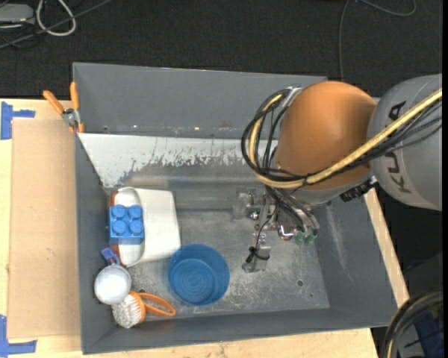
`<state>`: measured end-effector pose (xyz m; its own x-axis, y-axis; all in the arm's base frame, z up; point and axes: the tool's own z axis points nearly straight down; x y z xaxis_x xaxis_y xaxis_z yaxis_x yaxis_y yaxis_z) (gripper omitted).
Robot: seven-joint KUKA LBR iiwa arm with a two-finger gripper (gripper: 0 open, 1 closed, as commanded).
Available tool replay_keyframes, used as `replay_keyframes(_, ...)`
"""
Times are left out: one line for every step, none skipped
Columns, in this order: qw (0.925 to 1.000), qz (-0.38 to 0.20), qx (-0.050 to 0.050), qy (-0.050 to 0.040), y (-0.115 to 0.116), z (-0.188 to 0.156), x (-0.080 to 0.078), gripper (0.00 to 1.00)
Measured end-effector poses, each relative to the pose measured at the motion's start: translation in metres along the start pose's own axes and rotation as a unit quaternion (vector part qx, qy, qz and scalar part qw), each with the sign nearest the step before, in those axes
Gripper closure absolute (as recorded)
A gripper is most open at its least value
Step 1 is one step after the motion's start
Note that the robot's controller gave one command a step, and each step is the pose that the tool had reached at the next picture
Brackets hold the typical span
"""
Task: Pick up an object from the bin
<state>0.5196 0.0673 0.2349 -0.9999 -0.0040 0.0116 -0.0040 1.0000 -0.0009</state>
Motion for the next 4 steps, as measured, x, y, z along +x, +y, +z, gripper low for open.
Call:
replay_keyframes(1.0,0.001,-0.001,-0.0045,0.0,-0.005,-0.001,0.0)
replay_keyframes(0.9997,-0.025,0.0,-0.0048,0.028,0.058,0.007,0.0)
replay_keyframes(0.9878,-0.155,0.0,-0.0022,0.058,0.081,0.013,0.0)
replay_keyframes(0.9901,-0.141,0.0,-0.0022,0.07,0.096,0.038,0.0)
